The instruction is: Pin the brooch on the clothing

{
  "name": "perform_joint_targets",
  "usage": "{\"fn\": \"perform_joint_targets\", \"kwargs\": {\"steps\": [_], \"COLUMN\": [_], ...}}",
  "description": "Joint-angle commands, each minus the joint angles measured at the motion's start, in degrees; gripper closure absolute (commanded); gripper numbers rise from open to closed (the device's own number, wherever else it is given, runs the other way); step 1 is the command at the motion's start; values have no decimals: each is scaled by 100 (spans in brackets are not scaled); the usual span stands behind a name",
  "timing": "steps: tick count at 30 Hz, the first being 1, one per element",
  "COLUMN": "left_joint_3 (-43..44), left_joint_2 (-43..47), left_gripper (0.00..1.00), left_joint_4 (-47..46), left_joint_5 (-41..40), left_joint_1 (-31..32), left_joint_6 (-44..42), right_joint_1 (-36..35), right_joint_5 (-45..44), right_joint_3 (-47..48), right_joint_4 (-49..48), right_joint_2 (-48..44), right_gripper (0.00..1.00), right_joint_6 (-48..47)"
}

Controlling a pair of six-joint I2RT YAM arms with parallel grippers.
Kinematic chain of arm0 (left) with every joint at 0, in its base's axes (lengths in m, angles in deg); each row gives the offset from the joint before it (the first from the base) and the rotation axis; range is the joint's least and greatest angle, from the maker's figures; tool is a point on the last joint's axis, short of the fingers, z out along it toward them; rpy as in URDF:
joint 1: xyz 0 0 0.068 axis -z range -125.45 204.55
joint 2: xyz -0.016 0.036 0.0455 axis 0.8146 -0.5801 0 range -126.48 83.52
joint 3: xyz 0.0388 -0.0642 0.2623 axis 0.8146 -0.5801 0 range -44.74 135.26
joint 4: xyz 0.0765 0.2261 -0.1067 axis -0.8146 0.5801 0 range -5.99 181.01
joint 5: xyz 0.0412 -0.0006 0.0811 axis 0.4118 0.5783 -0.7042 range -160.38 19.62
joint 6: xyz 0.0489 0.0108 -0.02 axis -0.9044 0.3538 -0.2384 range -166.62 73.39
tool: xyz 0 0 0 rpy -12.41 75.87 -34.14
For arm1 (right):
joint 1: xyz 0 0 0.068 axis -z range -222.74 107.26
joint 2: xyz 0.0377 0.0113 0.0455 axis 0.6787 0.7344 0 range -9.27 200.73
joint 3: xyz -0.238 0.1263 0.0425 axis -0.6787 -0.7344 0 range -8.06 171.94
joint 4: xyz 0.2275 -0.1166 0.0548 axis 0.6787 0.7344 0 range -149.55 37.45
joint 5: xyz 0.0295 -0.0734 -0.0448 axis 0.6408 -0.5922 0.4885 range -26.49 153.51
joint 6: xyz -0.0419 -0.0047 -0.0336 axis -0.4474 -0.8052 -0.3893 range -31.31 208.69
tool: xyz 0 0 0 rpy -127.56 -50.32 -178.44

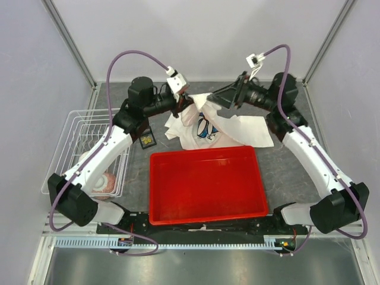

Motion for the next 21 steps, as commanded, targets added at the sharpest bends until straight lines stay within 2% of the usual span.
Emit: {"fn": "perform_joint_targets", "kwargs": {"steps": [1,2,3,4,5,6,7,8,10,13,21], "left_joint_3": [833,912,1035,1079,1141,1315,1404,1474,1677,1949,2108], "left_joint_2": [-597,-711,-913,-1010,-1116,-1239,-1440,-1529,-1748,-1942,-2136], "left_gripper": [98,98,98,98,98,98,98,98,98,98,98], "left_joint_4": [402,473,482,482,491,578,605,614,658,806,983], "left_joint_5": [-41,-24,-50,-76,-103,-112,-94,-51,-15,73,196], "left_joint_1": [-271,-271,-271,-271,-280,-297,-323,-359,-385,-420,-631], "left_joint_6": [452,452,452,469,487,539,609,671,794,926,1111], "right_joint_1": [1390,1732,2467,2787,3069,3490,3598,3660,3888,4039,3653], "right_joint_5": [1103,1629,1930,2055,1917,1741,1479,797,362,-184,-739], "right_joint_3": [767,943,1145,1660,1970,2260,2759,2886,2722,1925,226], "right_joint_4": [1312,1815,2403,3983,4887,5740,7358,7914,8733,8536,6376], "right_joint_2": [177,421,563,738,1132,1362,1590,1975,2233,2392,2436], "right_gripper": [24,17,15,11,10,9,9,9,12,17,16], "right_joint_6": [-1532,-2084,-3394,-4469,-5437,-7648,-8662,-9429,-11167,-12246,-12276]}}
